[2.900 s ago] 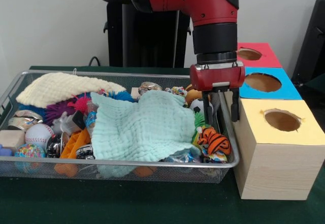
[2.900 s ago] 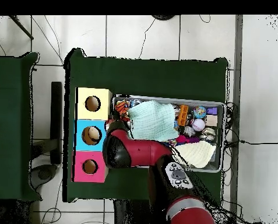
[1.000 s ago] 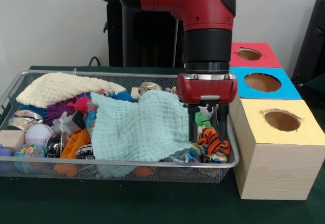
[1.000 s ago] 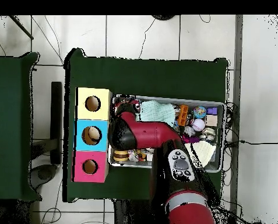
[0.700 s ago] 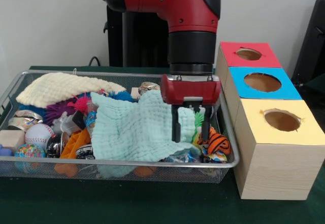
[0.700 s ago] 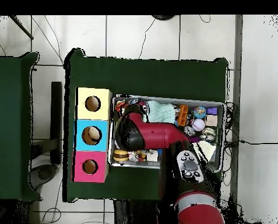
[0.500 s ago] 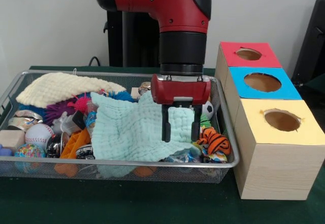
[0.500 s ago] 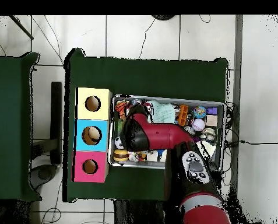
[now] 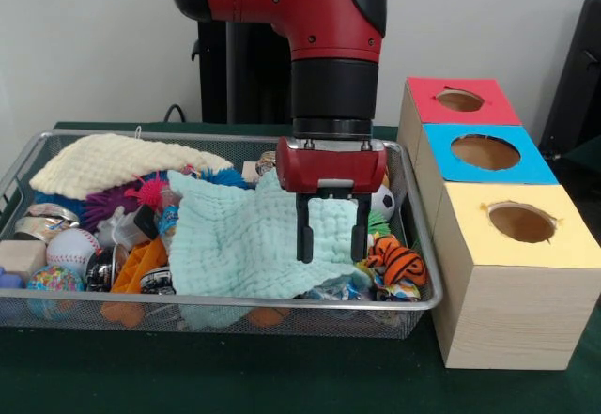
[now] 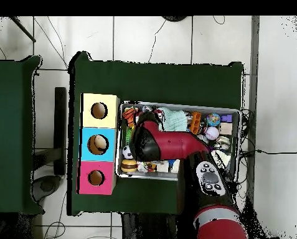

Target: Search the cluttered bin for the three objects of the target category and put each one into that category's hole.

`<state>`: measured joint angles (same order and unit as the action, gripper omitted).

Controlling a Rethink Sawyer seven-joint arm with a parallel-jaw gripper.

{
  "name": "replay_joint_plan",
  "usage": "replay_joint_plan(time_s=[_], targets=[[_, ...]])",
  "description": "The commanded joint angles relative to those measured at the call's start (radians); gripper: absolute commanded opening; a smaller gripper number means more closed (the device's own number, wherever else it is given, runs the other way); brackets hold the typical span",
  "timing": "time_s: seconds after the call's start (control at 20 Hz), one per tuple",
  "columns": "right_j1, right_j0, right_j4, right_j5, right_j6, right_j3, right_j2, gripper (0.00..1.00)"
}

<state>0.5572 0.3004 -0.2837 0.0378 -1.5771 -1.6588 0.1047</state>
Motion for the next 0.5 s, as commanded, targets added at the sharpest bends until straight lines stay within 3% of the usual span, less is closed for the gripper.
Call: replay_joint_plan(time_s=[0.05, 0.5], targets=[[0.003, 0.003, -0.044, -0.118, -0.075, -0.100, 0.095, 1.00], [0.011, -0.016, -0.022, -0.107, -0.110, -0.149, 0.084, 1.00]])
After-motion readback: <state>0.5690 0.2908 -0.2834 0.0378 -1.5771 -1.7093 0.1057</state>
